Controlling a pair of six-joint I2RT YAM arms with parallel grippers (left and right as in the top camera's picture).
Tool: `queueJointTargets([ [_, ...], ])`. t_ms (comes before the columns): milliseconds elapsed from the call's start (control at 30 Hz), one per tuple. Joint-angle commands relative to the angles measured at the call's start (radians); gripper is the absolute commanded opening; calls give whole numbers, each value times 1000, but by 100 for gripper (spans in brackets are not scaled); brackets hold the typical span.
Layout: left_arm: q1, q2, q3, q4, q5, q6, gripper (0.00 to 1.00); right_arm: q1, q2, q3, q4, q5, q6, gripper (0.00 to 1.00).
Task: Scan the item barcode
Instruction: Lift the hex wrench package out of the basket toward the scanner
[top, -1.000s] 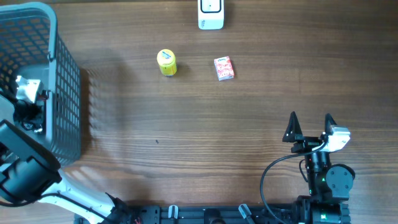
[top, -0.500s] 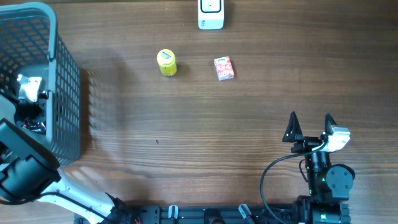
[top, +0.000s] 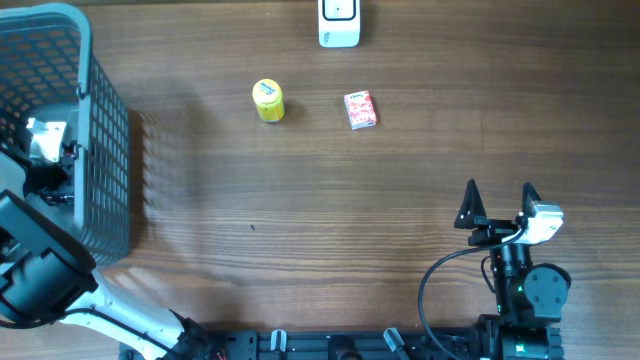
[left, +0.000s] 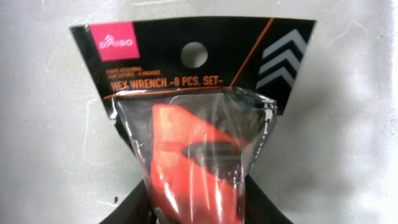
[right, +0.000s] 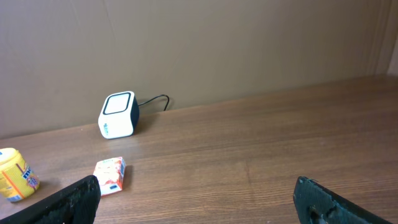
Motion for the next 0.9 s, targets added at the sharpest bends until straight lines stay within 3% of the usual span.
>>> queueJointTargets([
  [0,-5,37,-26,-5,9,-2,30,5,2,-1,3,0,7,100],
  [267,-5,35,-22,3,8,-3,27,5,2,-1,3,0,6,100],
  [400,-5,11,-21,8,9,-3,32,5,2,-1,3,0,6,100],
  [867,-48,-148,-21,60,10,-39,28,5,2,-1,3,0,7,100],
])
